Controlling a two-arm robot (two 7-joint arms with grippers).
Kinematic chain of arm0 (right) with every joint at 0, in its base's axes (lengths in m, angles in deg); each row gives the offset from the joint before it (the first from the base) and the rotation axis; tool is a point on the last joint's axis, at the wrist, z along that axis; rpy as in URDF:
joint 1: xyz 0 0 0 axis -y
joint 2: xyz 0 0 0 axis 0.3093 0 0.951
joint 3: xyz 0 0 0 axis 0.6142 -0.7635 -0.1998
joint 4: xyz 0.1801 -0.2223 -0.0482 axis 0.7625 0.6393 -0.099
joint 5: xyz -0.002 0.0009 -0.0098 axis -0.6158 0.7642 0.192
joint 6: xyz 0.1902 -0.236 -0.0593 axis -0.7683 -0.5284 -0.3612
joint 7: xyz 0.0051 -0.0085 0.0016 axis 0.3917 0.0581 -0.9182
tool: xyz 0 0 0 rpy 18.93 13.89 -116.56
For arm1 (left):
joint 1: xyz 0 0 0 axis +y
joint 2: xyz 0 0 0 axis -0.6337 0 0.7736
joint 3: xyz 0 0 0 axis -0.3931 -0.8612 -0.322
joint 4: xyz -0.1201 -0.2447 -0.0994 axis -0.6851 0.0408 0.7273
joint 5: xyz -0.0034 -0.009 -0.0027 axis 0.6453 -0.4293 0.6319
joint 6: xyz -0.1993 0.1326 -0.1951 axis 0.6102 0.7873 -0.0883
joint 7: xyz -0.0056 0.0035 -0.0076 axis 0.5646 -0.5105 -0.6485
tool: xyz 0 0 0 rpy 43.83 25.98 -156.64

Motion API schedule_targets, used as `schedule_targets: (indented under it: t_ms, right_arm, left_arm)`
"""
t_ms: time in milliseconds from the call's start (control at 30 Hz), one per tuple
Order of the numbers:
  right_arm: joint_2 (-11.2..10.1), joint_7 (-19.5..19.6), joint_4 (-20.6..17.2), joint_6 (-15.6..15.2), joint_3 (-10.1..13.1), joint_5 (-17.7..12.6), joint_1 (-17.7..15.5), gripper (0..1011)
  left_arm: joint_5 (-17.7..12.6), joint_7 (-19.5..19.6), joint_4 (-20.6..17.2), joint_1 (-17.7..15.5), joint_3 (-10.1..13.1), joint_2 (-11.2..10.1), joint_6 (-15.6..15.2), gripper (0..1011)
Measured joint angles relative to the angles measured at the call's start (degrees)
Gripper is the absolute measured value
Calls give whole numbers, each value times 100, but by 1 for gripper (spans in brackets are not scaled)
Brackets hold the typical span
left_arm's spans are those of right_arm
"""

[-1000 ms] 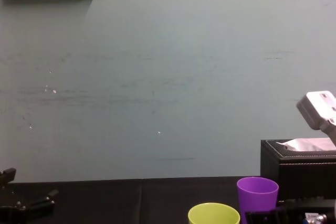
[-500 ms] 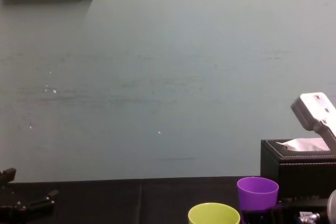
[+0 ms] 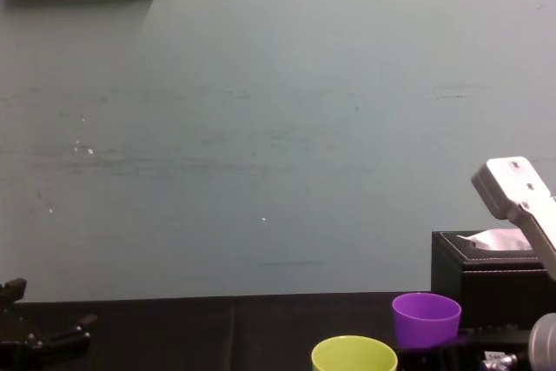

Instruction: Stack the three plastic cups sequentially using one hand.

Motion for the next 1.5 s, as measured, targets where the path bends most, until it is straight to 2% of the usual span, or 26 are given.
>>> schedule_targets:
  t_ms: [367, 700, 1000, 1133, 1367, 1500]
  right_arm:
    - [50, 18, 116, 188, 16, -16, 41, 1003]
    - [71, -12, 294, 227, 47, -104, 116, 1003]
    - [69, -15, 282, 222, 47, -100, 113, 1003]
    - [68, -15, 273, 216, 47, -97, 107, 934]
    - [65, -14, 264, 212, 47, -94, 103, 741]
    - [65, -14, 262, 210, 47, -91, 102, 712]
  left_arm:
    - [0, 0, 0, 0, 0, 0, 0, 1000]
    - [0, 0, 0, 0, 0, 0, 0, 1000]
    - [0, 0, 0, 0, 0, 0, 0, 1000]
    - [0, 0, 0, 0, 0, 0, 0, 1000]
    - [0, 0, 0, 0, 0, 0, 0, 1000]
    - [0, 0, 0, 0, 0, 0, 0, 1000]
